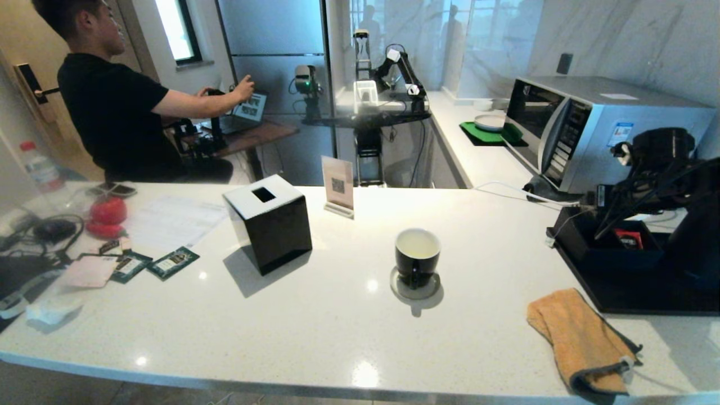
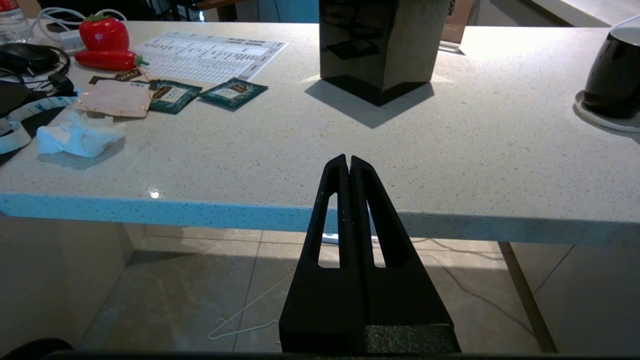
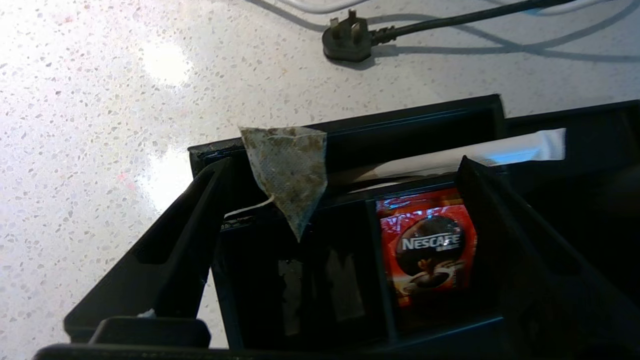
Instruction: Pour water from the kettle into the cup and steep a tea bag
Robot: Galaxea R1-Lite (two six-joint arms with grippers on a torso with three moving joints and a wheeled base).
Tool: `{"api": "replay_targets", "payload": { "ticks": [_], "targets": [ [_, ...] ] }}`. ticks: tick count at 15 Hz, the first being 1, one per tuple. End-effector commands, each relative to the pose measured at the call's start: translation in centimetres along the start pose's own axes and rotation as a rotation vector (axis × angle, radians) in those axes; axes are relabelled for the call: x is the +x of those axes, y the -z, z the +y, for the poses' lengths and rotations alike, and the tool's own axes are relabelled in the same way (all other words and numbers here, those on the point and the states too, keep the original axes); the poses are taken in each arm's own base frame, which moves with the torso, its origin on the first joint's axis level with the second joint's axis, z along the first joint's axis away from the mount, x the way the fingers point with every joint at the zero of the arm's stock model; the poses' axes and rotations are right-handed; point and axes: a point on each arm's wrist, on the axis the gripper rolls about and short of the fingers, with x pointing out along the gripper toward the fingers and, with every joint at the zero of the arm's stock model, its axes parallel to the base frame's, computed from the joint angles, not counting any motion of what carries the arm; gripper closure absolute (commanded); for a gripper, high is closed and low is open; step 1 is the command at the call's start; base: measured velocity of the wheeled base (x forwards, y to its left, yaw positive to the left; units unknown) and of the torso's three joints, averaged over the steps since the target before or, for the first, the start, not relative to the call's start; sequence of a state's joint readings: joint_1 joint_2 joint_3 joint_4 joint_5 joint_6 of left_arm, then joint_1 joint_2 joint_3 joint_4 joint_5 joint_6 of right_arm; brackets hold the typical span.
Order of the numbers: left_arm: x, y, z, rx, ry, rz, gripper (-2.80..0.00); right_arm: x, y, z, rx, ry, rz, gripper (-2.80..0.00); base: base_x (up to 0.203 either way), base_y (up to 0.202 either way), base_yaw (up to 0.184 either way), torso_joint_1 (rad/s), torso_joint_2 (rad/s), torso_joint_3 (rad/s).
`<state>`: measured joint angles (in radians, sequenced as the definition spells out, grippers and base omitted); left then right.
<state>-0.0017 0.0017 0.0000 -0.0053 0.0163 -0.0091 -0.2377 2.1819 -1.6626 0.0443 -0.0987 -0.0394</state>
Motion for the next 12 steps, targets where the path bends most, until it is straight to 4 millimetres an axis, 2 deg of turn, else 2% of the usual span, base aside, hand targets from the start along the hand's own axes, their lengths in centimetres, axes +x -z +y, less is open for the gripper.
{"api": "replay_targets", "payload": {
  "ticks": [1,10,12],
  "targets": [
    [0.0,0.0,0.0,-0.002,-0.001,-0.001,0.00,0.5,0.4,0.2,-0.003,-0.002,0.013,-2.80,0.000,0.000,0.000,0.000,0.00,0.000],
    [0.0,0.0,0.0,0.000,-0.001,-0.001,0.00,1.9,0.9,0.8,-0.001,-0.008,-0.003,-2.80,0.000,0.000,0.000,0.000,0.00,0.000],
    [0.0,0.0,0.0,0.000,-0.001,-0.002,0.00,2.1,0.5,0.9,0.025,-0.006,-0.019,-2.80,0.000,0.000,0.000,0.000,0.00,0.000]
  ]
}}
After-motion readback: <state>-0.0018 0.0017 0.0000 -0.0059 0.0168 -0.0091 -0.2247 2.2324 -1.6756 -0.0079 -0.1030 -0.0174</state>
